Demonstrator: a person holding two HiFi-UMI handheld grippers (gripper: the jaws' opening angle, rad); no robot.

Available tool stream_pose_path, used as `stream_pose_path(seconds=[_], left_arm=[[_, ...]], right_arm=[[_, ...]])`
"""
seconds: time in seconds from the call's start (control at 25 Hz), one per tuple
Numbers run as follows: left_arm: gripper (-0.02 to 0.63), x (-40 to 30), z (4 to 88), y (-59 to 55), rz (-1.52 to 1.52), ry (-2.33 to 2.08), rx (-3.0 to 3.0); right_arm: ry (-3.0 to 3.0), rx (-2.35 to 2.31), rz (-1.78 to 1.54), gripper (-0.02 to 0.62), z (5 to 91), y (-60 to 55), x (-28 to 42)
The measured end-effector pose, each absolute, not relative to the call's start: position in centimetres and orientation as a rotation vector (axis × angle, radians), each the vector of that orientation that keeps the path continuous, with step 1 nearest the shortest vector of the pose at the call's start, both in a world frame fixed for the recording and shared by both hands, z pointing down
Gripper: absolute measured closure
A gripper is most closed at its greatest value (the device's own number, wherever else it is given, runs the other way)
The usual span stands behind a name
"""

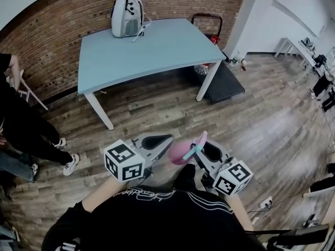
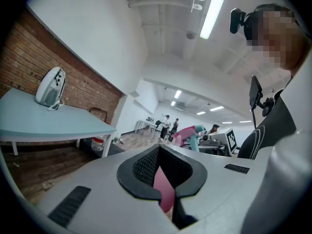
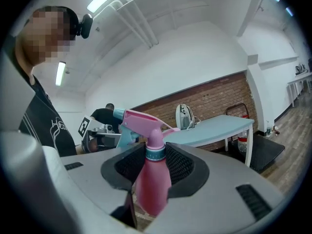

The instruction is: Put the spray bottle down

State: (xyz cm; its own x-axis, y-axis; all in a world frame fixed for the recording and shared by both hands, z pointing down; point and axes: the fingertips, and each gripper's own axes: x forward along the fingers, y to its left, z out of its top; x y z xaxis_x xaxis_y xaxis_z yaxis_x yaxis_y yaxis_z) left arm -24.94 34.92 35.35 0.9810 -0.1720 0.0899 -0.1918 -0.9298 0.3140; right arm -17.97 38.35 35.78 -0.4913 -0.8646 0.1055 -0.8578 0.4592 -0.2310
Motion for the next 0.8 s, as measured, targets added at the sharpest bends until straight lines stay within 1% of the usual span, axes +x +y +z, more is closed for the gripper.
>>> stream_pose_path(seconds=[0.16, 0.36, 0.52, 0.8], left_arm=[[0.598, -21.1, 36.4, 30.4, 0.124, -0.281, 2.783], [0.598, -14.1, 37.8, 22.8, 0.181, -0.317, 2.744], [0.598, -7.2, 39.0, 15.2, 0.172, -0.365, 2.679], [0.598, 3.4, 40.1, 1.1, 0.181, -0.433, 2.618]], right_arm=[[2.648, -1.572, -0.399, 0.465, 36.3, 33.9, -13.8], [2.638, -1.589, -0.454, 0.465, 37.8, 26.5, -6.1], [2.684, -1.57, -0.534, 0.465, 39.4, 18.7, 0.8], [2.772, -1.5, -0.537, 0.465, 39.4, 3.8, 10.5]])
